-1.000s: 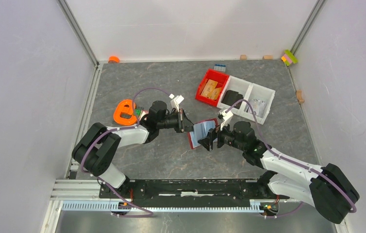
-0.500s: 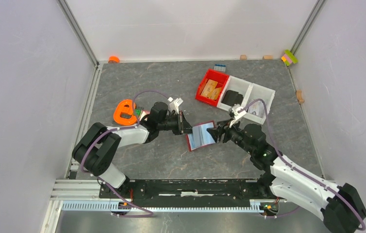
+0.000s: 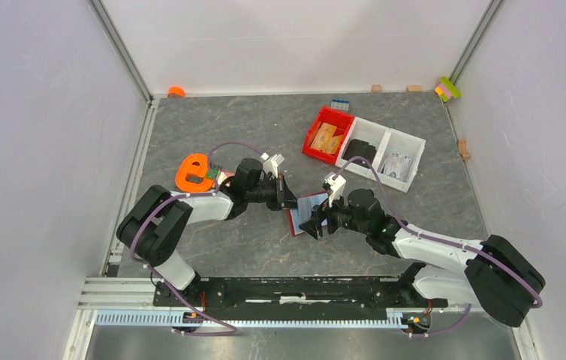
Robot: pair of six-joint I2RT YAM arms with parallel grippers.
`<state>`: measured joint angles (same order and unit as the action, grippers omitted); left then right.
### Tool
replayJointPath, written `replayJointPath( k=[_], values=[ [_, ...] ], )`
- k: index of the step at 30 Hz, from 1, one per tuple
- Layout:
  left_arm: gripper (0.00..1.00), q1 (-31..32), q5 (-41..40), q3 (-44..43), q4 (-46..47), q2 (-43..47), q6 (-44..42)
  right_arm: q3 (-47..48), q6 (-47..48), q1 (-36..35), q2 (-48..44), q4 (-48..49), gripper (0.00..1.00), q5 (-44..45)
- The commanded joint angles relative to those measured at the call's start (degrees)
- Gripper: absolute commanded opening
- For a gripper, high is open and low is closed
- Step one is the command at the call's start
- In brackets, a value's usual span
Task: Take the credit cards out of the card holder
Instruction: Remove the credit card from the card holder.
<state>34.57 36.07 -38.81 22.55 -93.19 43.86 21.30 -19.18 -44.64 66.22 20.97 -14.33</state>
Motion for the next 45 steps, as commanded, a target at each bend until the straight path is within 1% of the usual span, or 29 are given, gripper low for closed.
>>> replayJointPath(
  k=[1, 6, 9, 10, 14, 19, 24, 27, 30, 38, 45],
  values=[
    [0.02, -0.02, 0.80, -2.24, 1.89, 0.11, -0.97, 3.60, 0.20, -0.44, 0.18, 1.12, 0.85, 1.62],
    [0.02, -0.01, 0.97, -2.24, 1.89, 0.22, -0.88, 4.47, 0.64, -1.09, 1.99, 0.96, 0.86, 0.30],
    [0.02, 0.03, 0.84, -2.34, 1.56, 0.11, -0.79, 5.24, 1.06, -1.63, 3.38, 0.04, 0.85, 1.03],
    [0.02, 0.04, 0.76, -2.41, 1.30, 0.03, -0.86, 5.49, 1.15, -1.66, 3.77, -0.30, 0.83, 1.58],
    [0.02, 0.01, 0.85, -2.74, 0.86, -0.33, -0.94, 6.66, 1.39, -1.76, 5.05, -3.04, 0.68, 4.32],
    [0.02, -0.01, 0.93, -3.05, 0.24, -0.58, -1.23, 6.34, 1.46, -1.76, 4.36, -2.99, 0.64, 4.24],
    [0.02, 0.01, 1.27, -3.12, 0.22, -0.72, -1.23, 6.14, 1.77, -1.76, 2.96, -4.16, 0.58, 6.59],
    [0.02, 0.02, 1.43, -3.23, 0.21, -0.85, -1.22, 6.21, 1.79, -1.72, 2.61, -4.68, 0.58, 7.35],
    [0.02, -0.02, 1.61, -3.20, 0.28, -0.74, -1.23, 6.21, 1.78, -1.68, 1.94, -5.39, 0.60, 8.83],
    [0.02, 0.04, 2.37, -3.04, 1.33, -0.68, -0.84, 5.91, 1.59, -1.63, -0.96, -7.71, 0.71, 13.98],
    [0.02, -0.02, 2.94, -2.77, 2.24, -0.42, -0.53, 6.47, 1.53, -1.66, -0.74, -9.29, 0.81, 17.34]
  ],
)
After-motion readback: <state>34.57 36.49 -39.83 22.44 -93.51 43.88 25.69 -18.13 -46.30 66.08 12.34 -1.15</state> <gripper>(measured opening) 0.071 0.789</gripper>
